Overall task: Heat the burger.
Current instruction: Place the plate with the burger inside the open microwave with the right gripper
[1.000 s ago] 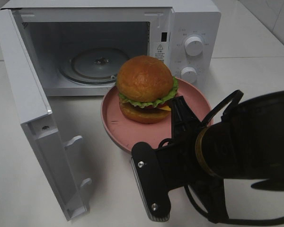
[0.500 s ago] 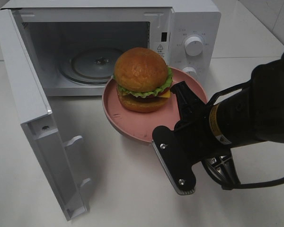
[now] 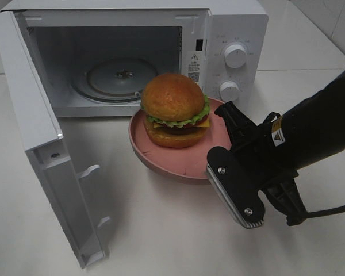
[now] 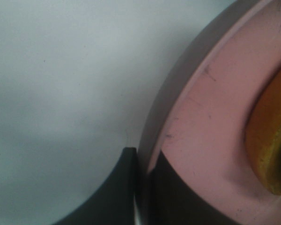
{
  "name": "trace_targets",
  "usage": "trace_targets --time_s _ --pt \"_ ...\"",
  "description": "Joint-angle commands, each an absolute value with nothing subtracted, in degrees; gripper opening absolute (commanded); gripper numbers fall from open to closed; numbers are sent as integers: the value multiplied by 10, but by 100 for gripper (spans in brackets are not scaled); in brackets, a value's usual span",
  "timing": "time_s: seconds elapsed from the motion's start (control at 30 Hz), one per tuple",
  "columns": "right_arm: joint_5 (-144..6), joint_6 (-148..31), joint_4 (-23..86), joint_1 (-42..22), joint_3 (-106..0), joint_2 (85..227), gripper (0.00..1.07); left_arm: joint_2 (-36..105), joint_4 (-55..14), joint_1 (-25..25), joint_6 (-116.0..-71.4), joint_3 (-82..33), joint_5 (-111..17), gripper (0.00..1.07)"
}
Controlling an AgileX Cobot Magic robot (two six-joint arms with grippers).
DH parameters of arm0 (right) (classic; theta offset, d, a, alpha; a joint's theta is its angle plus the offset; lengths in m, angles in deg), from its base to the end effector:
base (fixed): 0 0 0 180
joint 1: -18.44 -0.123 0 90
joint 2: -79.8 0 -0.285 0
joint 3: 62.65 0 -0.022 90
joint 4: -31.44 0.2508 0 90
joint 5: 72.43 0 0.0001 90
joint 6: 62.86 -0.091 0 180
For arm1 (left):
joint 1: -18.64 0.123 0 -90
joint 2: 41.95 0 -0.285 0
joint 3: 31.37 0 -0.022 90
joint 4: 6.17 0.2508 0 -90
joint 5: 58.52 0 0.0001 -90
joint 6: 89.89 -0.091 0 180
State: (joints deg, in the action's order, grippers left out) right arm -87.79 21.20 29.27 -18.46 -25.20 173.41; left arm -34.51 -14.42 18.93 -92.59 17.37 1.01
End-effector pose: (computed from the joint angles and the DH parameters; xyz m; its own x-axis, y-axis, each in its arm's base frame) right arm 0.2179 0.1624 0.1834 0.5499 -0.8347 -0.0288 -0.7046 -0.4452 -0.5526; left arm -0.0049 -0.0113 0.2789 -0.4324 -0.0283 -0.9013 0.0953 0.9925 -0.0768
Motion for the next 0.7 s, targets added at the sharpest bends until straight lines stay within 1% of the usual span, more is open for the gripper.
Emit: trace_targets --time_s 0.03,0.07,0.13,0.57,0.7 --pt "-842 346 398 -171 -263 1730 0 -356 -147 188 -925 175 7 98" --pt "-842 397 439 -170 -263 1730 0 -356 -147 188 -925 175 7 98" --pt "-841 416 450 -170 -263 1730 0 -356 -147 188 -925 175 7 98" --pt "-821 423 436 -170 -263 1730 0 -356 -147 188 -925 175 7 98" --pt "-826 417 436 -171 -281 1730 0 -356 -147 188 -925 175 7 98"
